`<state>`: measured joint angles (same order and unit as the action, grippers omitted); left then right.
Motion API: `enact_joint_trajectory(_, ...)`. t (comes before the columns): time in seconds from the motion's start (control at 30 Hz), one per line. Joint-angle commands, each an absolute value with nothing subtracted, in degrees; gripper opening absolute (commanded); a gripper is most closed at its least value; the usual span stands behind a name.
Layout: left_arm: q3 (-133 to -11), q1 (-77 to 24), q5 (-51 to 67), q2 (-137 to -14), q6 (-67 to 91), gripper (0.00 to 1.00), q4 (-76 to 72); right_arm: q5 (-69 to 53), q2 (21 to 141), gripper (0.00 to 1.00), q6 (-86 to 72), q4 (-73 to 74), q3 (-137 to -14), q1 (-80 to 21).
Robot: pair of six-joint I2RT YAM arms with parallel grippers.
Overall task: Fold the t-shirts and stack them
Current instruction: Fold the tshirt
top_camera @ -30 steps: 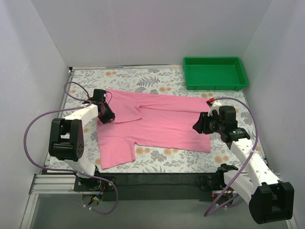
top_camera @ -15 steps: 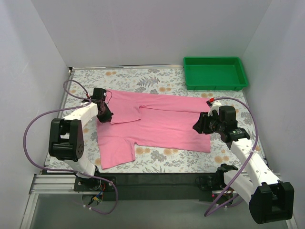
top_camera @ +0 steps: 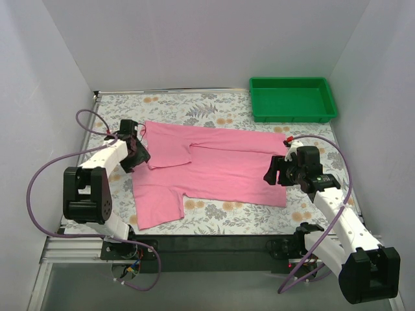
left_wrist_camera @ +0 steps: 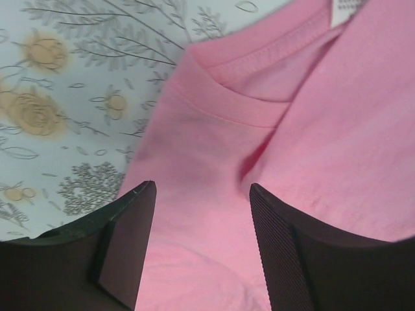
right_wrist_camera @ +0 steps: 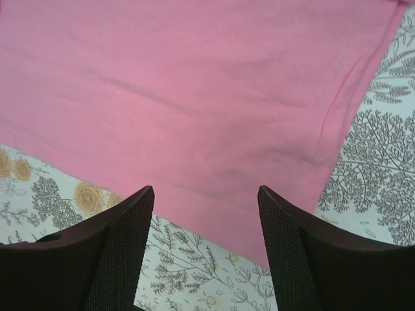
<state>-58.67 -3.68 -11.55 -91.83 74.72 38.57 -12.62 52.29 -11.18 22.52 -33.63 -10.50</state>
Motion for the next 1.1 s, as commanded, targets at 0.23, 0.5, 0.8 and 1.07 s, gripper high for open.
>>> enact_joint_trajectory(0.23, -52.12, 5.53, -14.24, -82.97, 77.87, 0.59, 40.08, -8.88, 53.44, 0.94, -13.44, 29.97, -36.74, -8.18)
enact_joint_trajectory(0.5, -48.61, 5.71, -10.82, -81.65, 80.94, 0.49, 42.63, -8.17, 54.4, 0.98, -14.68, 33.48, -36.82, -5.89)
enact_joint_trajectory(0.8, -50.45, 5.8, -9.06, -82.26, 83.49, 0.43, 45.79, -10.02, 55.72, 0.88, -17.66, 35.42, -39.2, -5.89)
enact_joint_trajectory(1.07, -45.62, 5.71, -7.03, -82.97, 82.88, 0.4, 43.59, -5.11, 51.51, 0.81, -21.88, 36.91, -35.51, -5.89)
